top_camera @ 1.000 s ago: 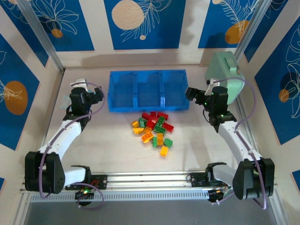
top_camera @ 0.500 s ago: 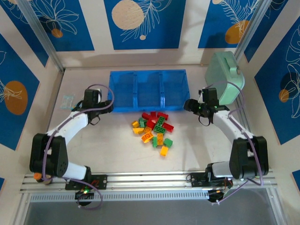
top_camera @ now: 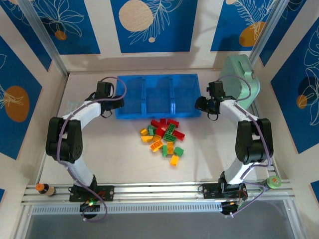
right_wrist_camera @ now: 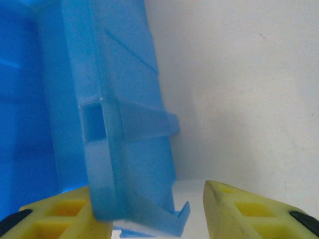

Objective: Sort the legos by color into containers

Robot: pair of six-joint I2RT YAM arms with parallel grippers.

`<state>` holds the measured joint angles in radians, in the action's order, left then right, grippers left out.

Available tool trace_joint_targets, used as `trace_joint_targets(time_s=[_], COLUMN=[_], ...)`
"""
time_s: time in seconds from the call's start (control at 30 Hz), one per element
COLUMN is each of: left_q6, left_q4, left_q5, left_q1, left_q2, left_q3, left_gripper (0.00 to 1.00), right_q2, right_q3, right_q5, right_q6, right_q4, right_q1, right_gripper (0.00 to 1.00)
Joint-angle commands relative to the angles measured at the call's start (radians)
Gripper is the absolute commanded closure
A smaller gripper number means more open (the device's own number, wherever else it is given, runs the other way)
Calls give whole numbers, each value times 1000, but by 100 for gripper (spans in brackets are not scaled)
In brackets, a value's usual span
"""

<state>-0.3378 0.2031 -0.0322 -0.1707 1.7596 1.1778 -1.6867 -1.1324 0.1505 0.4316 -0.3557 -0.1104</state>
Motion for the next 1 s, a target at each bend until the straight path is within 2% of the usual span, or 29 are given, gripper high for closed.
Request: trace_joint_targets(time_s=[0.0, 0.13, 0.27, 0.73, 0.97], left_q6=[4, 2, 16, 55, 81], left_q4=[29, 33, 46, 108, 150], left_q5=[60, 107, 98, 105, 108], left_q1=[-2, -8, -17, -17, -16], left_q2=[43, 81, 114, 261, 328], left_q3=[53, 95, 141, 363, 490], left_gripper=[39, 42, 44, 70, 78], right_q2=[-32, -40, -32, 81, 175], right_q3=[-41, -47, -41, 29, 66], right_q5=[66, 95, 79, 61, 79], right_q6=[16, 47, 50, 66, 84], right_q4=[-56, -73, -78, -75, -96], right_q1=[6, 22, 31, -17, -69], right_gripper=[54, 57, 58, 58, 58])
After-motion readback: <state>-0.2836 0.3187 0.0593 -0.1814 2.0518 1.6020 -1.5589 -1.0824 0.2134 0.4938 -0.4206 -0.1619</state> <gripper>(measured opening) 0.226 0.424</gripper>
